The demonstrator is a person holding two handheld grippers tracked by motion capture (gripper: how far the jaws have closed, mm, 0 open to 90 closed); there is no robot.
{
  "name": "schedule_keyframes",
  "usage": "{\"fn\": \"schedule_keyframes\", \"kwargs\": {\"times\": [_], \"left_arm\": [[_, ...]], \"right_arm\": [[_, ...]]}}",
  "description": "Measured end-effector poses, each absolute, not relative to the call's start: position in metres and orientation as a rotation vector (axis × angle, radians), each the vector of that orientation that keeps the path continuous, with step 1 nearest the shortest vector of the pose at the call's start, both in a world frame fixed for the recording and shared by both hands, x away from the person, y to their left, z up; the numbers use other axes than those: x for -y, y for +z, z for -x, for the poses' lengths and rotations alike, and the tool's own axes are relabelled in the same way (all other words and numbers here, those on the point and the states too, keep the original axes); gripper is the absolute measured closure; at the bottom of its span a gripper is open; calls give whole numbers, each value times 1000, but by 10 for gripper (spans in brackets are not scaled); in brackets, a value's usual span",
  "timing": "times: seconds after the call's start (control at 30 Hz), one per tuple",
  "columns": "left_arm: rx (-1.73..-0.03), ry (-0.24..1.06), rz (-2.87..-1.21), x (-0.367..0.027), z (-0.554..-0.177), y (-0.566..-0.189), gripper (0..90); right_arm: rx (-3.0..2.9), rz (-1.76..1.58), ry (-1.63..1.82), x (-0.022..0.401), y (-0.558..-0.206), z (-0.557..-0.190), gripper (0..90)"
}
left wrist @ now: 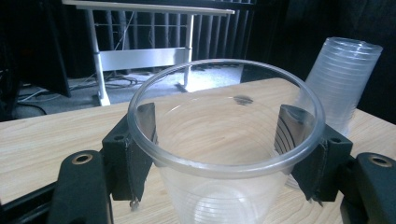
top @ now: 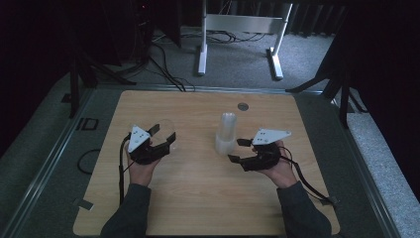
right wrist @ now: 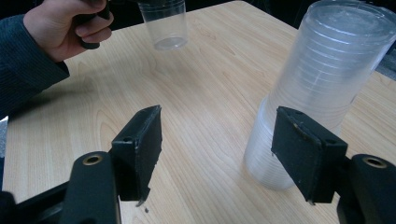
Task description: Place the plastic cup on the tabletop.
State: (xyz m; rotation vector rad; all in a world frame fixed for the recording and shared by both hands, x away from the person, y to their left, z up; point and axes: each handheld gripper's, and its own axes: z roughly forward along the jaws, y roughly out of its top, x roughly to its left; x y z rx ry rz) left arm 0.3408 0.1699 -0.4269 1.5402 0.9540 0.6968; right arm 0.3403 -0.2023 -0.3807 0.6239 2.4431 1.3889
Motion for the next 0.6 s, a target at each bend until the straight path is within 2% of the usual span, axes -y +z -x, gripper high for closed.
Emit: {"fn": "schedule_keyframes", "kwargs": {"times": [0.6], "left_arm": [[-983, 738, -1536, -174, -344, -429, 304]], "right_arm": [[-2446, -618, 1390, 202, -381, -340, 330]]}}
